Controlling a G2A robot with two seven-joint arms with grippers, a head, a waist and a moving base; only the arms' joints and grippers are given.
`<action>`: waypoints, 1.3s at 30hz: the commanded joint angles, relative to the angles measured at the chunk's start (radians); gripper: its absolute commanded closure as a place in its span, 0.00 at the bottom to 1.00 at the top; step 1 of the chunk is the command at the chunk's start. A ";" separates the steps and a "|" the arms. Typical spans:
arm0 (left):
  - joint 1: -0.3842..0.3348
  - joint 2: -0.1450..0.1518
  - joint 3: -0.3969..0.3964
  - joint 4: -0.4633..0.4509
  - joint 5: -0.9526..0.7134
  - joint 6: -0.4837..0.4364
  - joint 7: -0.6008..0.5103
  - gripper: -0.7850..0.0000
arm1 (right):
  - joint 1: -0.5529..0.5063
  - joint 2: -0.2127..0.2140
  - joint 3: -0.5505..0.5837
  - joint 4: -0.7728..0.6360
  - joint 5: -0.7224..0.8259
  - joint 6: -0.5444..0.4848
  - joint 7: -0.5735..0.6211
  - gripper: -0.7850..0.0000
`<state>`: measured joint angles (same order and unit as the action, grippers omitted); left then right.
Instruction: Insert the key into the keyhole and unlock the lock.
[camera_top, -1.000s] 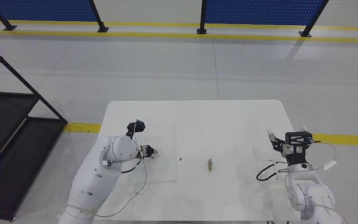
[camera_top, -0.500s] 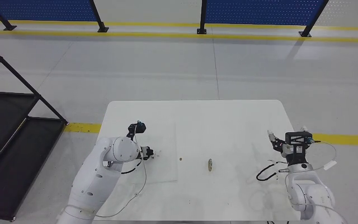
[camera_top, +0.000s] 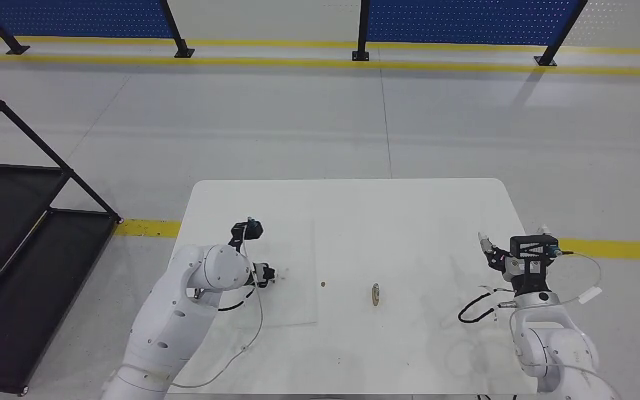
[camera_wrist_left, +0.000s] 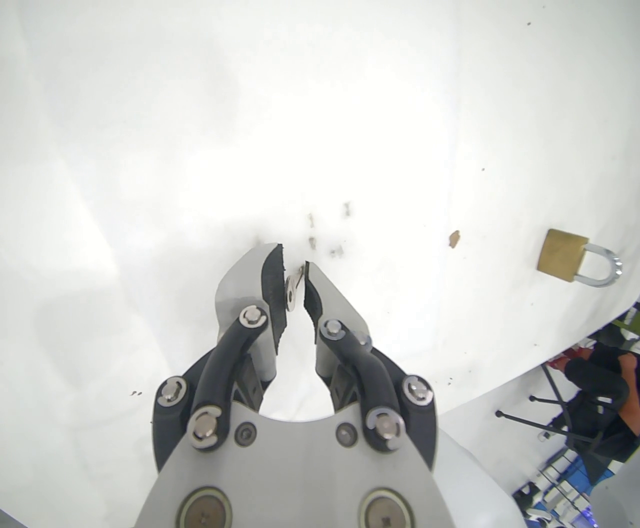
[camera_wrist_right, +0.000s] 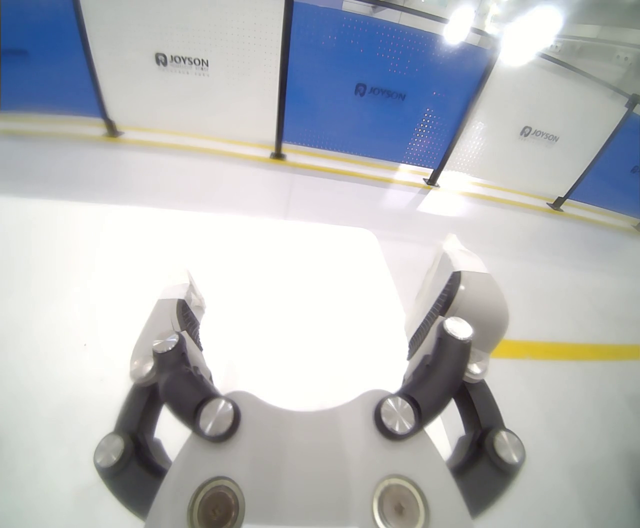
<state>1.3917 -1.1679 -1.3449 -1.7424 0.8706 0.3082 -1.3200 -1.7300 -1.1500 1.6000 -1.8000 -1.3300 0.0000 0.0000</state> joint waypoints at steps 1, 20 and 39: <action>0.001 0.001 0.000 -0.002 0.001 0.000 -0.001 0.84 | 0.000 0.000 0.000 0.000 0.000 0.000 0.000 0.00; 0.028 0.013 -0.011 -0.017 -0.015 -0.010 0.010 0.91 | 0.000 0.000 0.000 0.000 0.000 0.000 0.000 0.00; 0.066 0.029 -0.032 -0.128 -0.005 -0.012 0.005 1.00 | 0.000 0.000 0.000 0.000 0.000 0.000 0.000 0.00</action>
<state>1.4526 -1.1401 -1.3747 -1.8563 0.8659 0.2994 -1.3156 -1.7300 -1.1500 1.6000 -1.8000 -1.3300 0.0000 0.0000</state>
